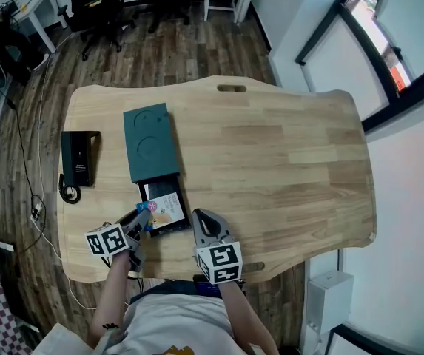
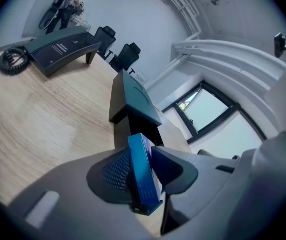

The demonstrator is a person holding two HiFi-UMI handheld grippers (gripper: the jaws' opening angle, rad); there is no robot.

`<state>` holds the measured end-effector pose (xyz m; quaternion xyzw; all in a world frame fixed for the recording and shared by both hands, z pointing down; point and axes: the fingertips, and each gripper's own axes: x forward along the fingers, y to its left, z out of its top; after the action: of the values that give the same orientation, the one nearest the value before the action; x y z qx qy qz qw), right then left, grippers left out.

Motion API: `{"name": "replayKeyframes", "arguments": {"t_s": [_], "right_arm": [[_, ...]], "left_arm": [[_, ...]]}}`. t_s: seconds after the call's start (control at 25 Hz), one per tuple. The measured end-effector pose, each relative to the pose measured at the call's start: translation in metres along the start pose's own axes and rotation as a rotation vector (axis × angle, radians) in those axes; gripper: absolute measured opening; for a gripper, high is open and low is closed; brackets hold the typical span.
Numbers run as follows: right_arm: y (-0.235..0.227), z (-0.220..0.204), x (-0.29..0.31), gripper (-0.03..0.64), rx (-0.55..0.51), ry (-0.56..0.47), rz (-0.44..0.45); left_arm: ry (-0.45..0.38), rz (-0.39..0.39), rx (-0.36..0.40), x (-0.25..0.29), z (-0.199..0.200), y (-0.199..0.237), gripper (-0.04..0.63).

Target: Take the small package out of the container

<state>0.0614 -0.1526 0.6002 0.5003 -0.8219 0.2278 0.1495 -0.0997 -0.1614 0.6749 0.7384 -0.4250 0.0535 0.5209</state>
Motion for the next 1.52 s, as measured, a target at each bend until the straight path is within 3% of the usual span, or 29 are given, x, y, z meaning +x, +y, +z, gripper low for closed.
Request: {"name": "replayKeyframes", "arguments": {"t_s": [0.92, 1.16, 1.52], "right_arm": [[0.021, 0.005, -0.027, 0.005, -0.016, -0.036, 0.006], [0.018, 0.009, -0.034, 0.005, -0.026, -0.046, -0.007], [0.018, 0.02, -0.04, 0.005, -0.041, -0.071, -0.02]], "left_arm": [[-0.12, -0.121, -0.111, -0.029, 0.018, -0.026, 0.098], [-0.134, -0.14, -0.086, -0.032, 0.019, -0.034, 0.098], [-0.204, -0.215, -0.154, -0.049, 0.037, -0.05, 0.098]]}}
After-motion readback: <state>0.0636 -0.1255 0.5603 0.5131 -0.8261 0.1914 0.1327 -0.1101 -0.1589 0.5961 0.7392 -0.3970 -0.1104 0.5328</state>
